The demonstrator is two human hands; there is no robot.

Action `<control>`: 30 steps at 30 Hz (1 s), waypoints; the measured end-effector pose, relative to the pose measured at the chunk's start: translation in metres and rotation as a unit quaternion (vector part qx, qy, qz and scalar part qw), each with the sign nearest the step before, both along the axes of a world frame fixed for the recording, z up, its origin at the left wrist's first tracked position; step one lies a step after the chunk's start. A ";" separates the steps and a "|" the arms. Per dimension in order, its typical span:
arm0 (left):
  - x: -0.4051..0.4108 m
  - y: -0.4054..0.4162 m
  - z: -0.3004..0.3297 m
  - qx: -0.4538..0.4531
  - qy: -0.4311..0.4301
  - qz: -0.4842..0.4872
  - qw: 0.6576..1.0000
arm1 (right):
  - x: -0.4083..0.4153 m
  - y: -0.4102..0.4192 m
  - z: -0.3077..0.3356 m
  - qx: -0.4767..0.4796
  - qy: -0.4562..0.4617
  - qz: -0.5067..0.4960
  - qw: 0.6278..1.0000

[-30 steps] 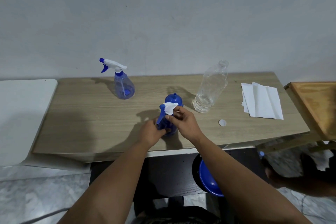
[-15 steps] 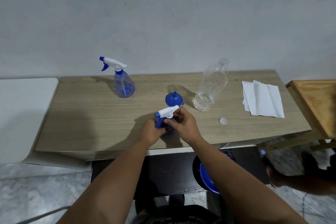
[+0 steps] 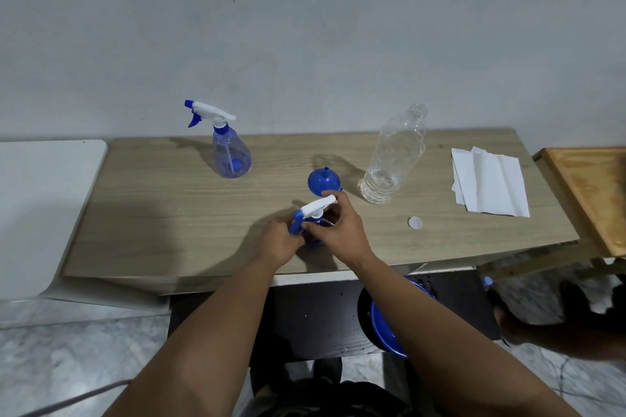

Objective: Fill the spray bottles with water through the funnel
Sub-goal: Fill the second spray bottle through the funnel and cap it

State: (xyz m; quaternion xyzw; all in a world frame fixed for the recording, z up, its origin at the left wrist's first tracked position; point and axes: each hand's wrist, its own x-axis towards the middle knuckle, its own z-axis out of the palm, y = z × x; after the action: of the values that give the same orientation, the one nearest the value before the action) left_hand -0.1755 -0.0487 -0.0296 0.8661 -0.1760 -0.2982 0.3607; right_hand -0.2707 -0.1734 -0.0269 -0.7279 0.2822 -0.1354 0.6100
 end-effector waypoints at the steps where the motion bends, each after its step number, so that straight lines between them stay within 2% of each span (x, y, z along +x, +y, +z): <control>1: 0.000 0.000 0.002 0.003 -0.012 -0.004 1.000 | -0.002 -0.001 0.000 0.014 -0.012 0.016 1.000; 5: -0.004 0.001 0.009 -0.025 0.009 0.002 1.000 | -0.006 -0.003 -0.004 0.008 -0.018 0.024 1.000; 9: 0.001 0.002 -0.008 -0.054 0.042 0.005 0.998 | -0.003 0.002 -0.005 0.014 0.003 -0.038 0.999; 11: 0.008 0.004 -0.029 -0.067 0.035 -0.017 0.997 | 0.000 0.008 -0.004 -0.007 0.028 -0.069 0.997; 13: 0.007 0.003 -0.022 -0.061 0.025 -0.027 0.997 | 0.001 0.011 -0.006 -0.023 0.040 -0.077 0.996; 19: 0.004 0.000 -0.010 -0.015 0.001 -0.013 1.000 | -0.004 0.004 -0.003 0.031 -0.012 -0.011 0.999; 21: 0.003 -0.001 -0.009 0.010 -0.002 -0.019 1.000 | -0.005 0.004 -0.004 0.012 -0.025 0.000 1.000; 23: 0.004 -0.001 -0.013 0.009 -0.007 -0.017 1.000 | -0.004 0.005 -0.004 -0.011 -0.021 -0.005 1.000; 30: 0.005 0.000 -0.016 -0.026 -0.008 -0.042 0.999 | -0.004 0.000 0.000 -0.003 -0.004 -0.009 1.000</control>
State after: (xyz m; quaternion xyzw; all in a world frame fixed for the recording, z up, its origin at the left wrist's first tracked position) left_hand -0.1704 -0.0490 -0.0457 0.8506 -0.2226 -0.3010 0.3692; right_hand -0.2751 -0.1732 -0.0266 -0.7269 0.2856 -0.1444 0.6076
